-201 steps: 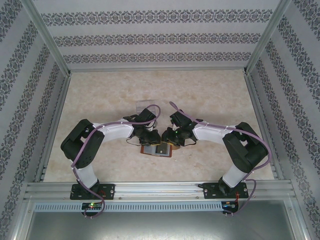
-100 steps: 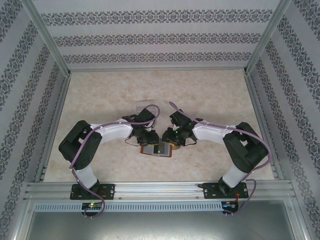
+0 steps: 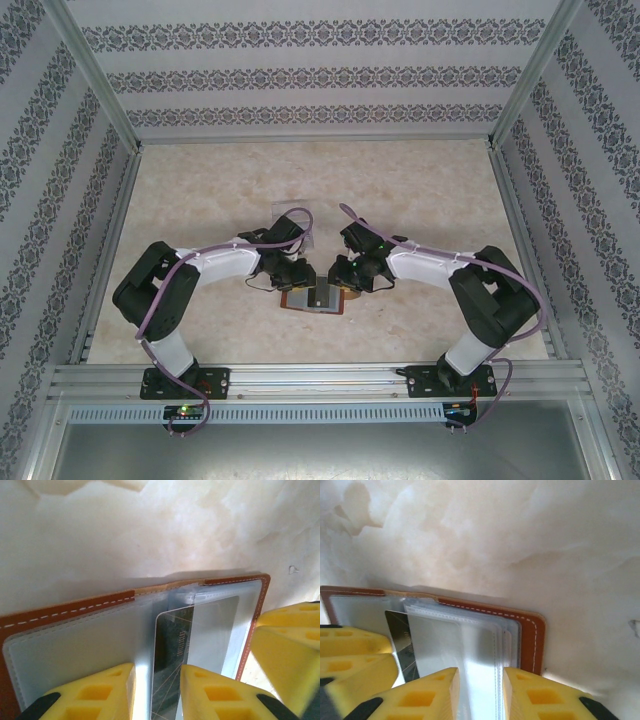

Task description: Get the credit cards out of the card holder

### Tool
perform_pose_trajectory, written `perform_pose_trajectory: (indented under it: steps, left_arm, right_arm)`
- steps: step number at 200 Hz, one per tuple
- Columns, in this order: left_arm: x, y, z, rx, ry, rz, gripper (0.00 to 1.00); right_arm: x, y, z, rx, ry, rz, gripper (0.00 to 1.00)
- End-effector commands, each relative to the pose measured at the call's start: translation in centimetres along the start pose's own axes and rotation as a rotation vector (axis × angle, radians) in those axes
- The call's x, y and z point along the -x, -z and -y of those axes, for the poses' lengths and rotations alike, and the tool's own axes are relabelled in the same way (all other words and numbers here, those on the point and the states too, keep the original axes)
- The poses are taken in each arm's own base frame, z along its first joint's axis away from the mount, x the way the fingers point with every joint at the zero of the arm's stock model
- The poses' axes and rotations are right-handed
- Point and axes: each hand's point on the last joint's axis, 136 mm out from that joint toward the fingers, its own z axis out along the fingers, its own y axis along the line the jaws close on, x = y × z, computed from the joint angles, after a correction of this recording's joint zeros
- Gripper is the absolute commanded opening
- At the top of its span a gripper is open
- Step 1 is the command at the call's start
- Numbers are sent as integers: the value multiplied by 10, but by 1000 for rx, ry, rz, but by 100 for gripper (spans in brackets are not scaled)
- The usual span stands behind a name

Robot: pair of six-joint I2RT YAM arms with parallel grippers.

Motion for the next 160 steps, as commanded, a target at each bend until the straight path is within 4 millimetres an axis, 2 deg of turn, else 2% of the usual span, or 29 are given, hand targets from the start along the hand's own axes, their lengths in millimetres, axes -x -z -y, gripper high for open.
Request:
perform_pose_trajectory:
  steps: [1,52,108,160]
  left_arm:
    - [4,2,2,-40,21,11,29]
    - [4,1,3,-68,32,6,29]
    - [2,-1,-1,-76,37,0,28]
    - [2,-1,0,-95,45,3,19]
  right_arm:
    - [2,12,-14,24,32,29,29]
    - [-5,-4,-23,42,48,-25,29]
    - [-11,-26,-10,5,27,-68,24]
    - [-12,-28,-6,-5,23,-71,20]
